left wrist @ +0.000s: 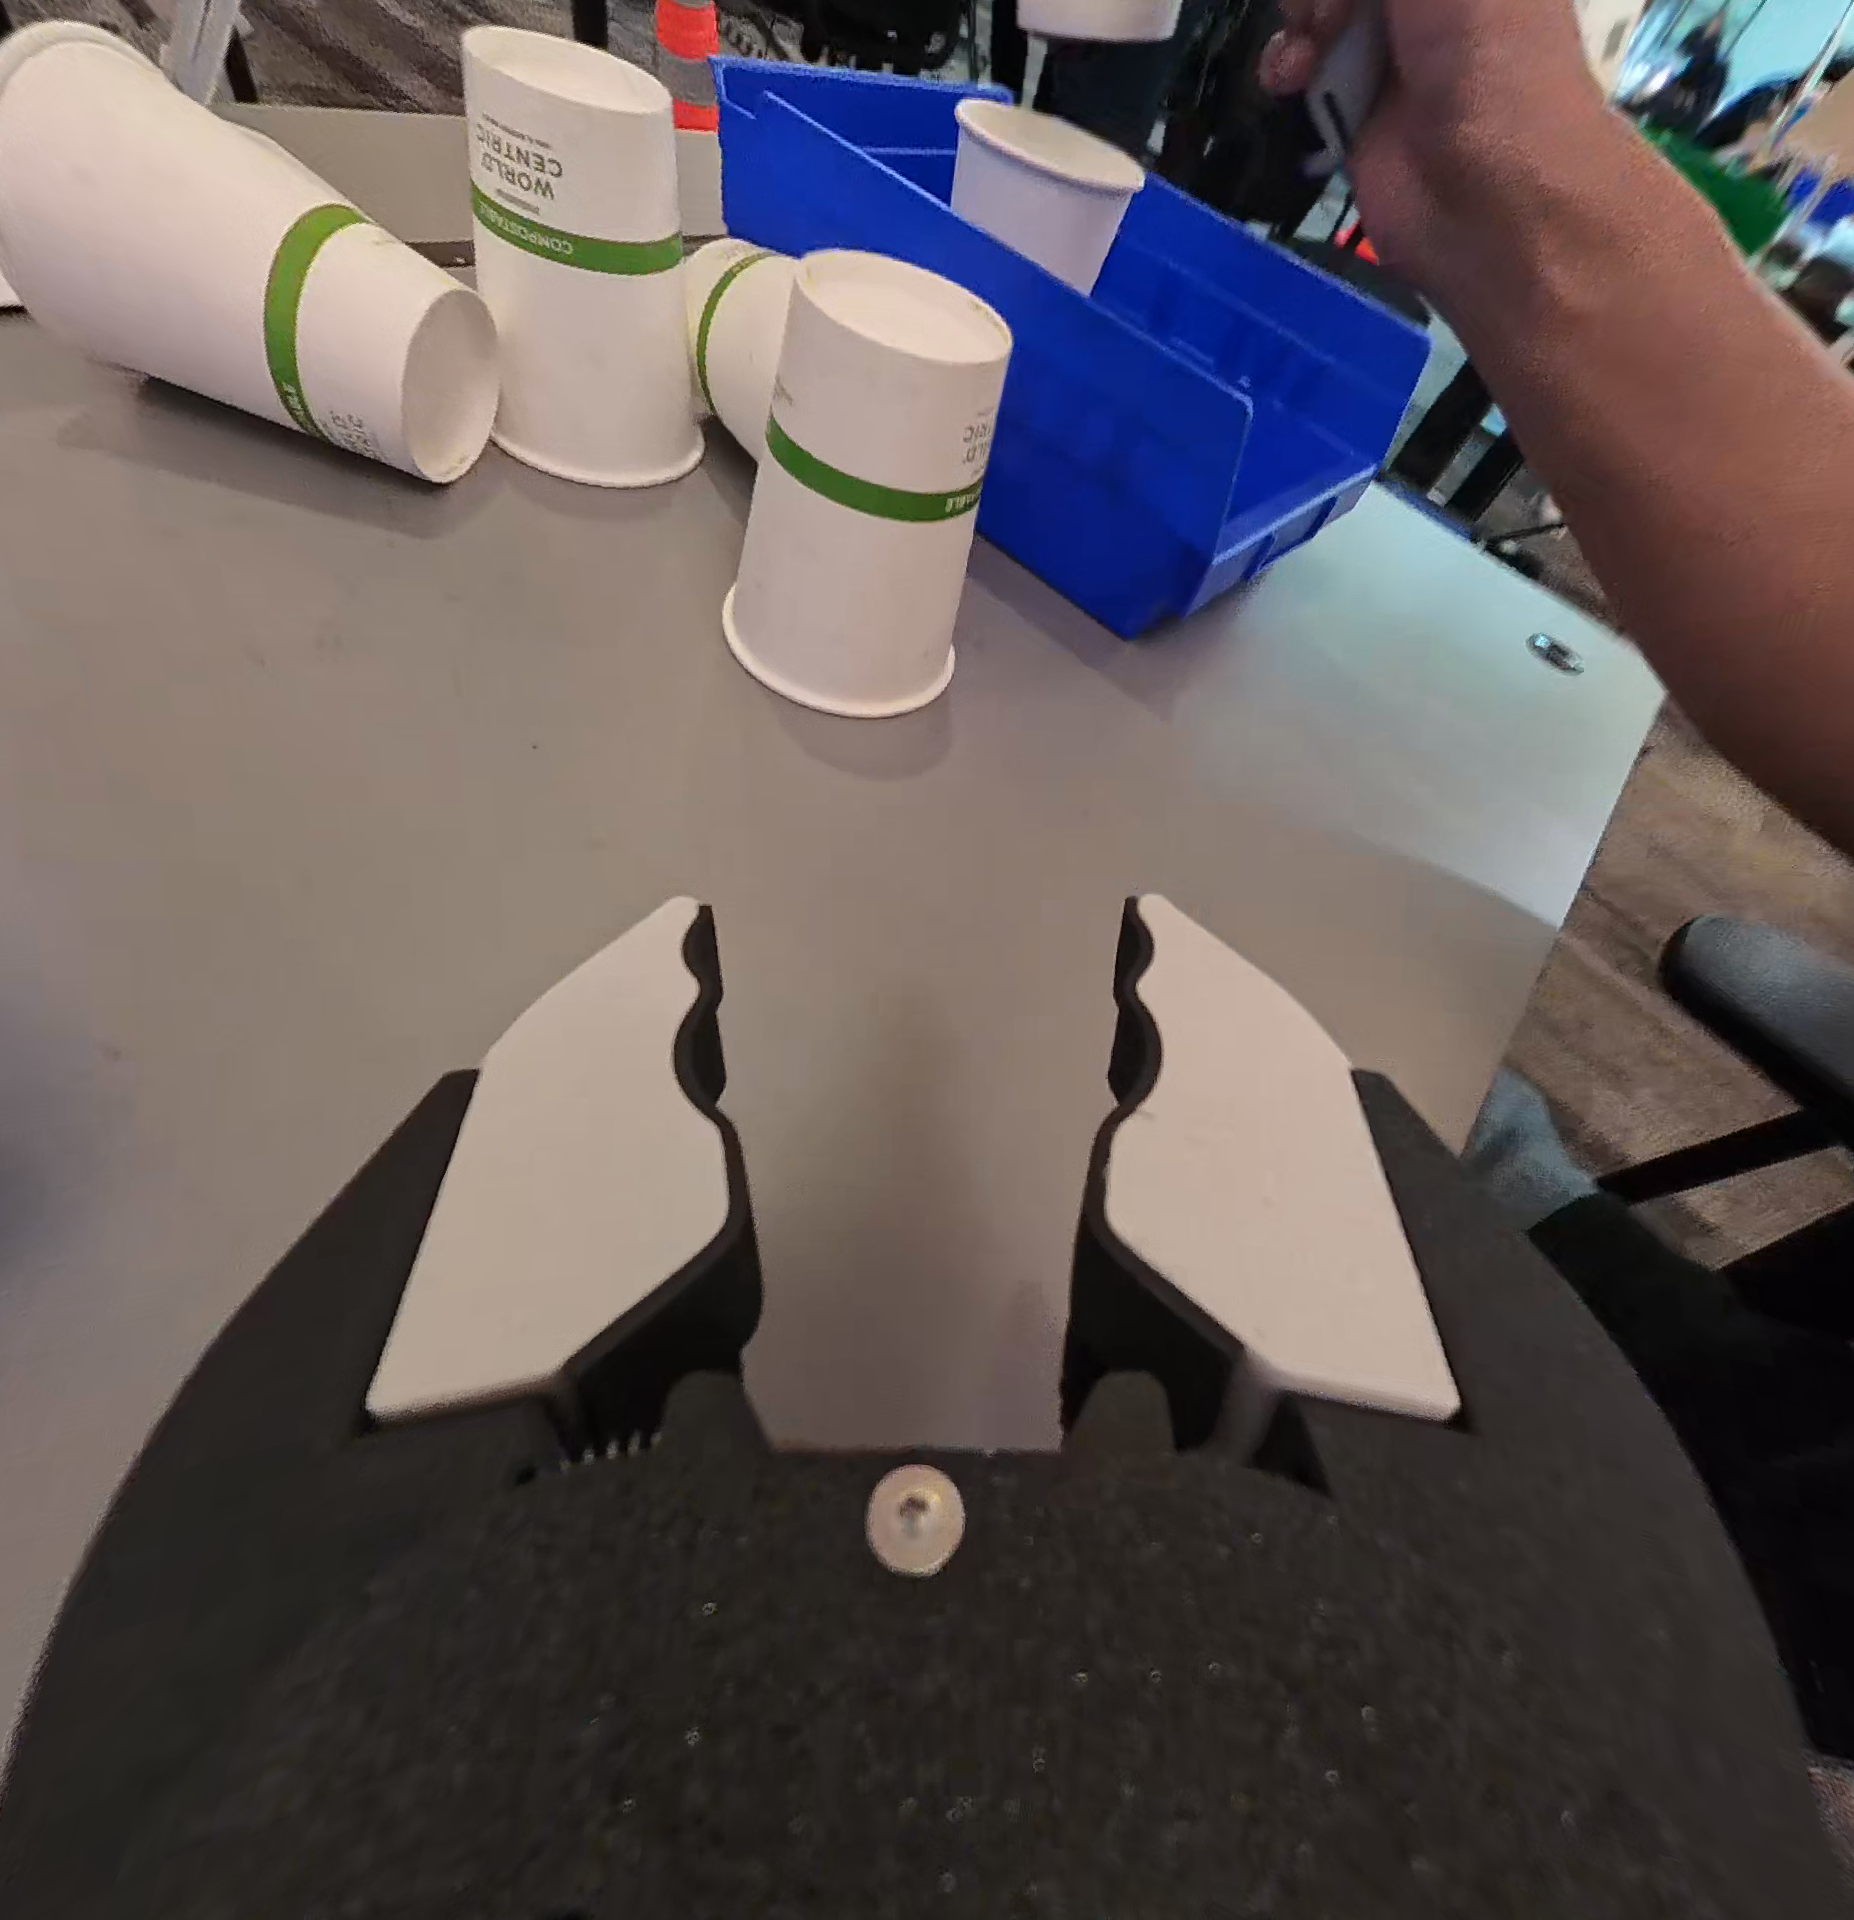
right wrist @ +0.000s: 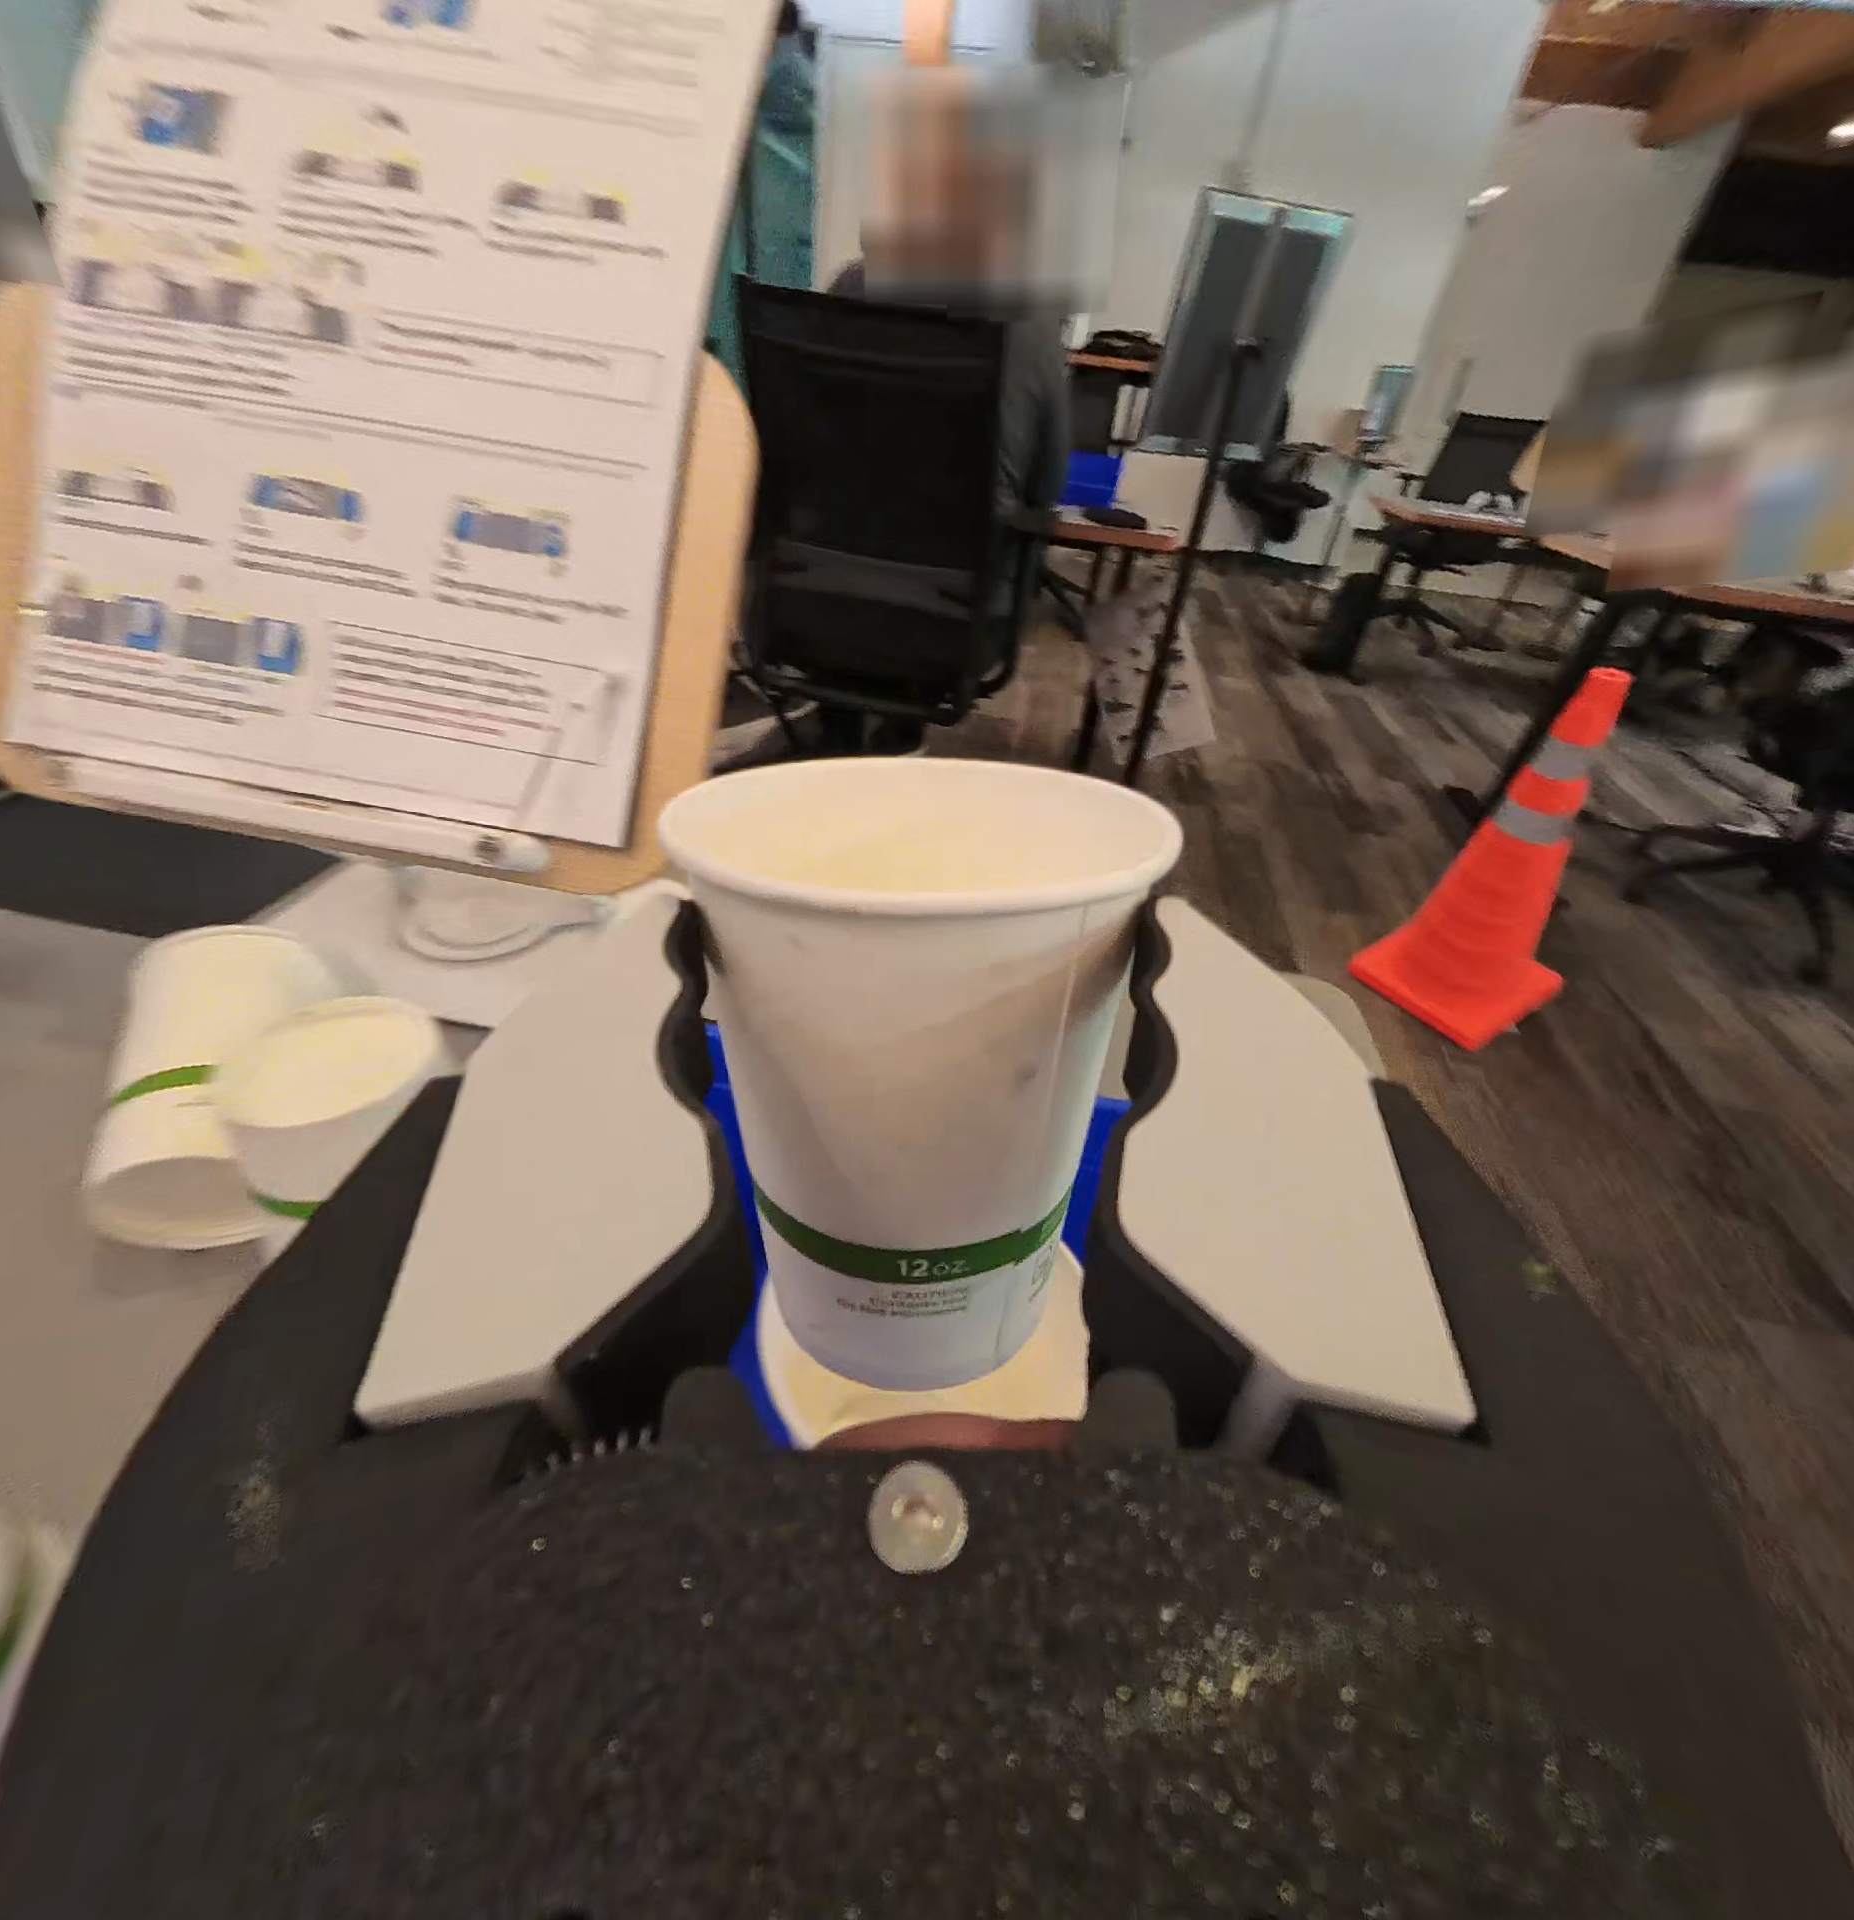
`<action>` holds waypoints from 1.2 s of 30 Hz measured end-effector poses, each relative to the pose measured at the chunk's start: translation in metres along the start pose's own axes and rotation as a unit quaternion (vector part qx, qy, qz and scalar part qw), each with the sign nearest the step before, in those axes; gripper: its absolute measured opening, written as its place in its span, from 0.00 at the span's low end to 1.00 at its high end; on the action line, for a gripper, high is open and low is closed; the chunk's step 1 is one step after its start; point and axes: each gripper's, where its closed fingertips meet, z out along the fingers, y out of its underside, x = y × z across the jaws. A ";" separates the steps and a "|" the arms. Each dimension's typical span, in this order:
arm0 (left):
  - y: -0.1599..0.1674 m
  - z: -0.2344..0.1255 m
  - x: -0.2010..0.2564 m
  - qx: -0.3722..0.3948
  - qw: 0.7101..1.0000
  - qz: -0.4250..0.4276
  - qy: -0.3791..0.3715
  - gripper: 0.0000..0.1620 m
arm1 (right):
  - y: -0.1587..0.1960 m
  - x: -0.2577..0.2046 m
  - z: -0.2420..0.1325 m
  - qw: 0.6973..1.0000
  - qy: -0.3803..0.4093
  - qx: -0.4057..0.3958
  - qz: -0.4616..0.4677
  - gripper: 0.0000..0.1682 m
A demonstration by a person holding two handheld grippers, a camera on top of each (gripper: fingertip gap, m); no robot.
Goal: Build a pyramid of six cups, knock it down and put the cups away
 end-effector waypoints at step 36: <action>0.000 -0.007 -0.013 -0.010 1.000 -0.008 -0.004 0.44 | 0.075 -0.252 -0.158 0.955 -0.264 -0.138 0.001 0.54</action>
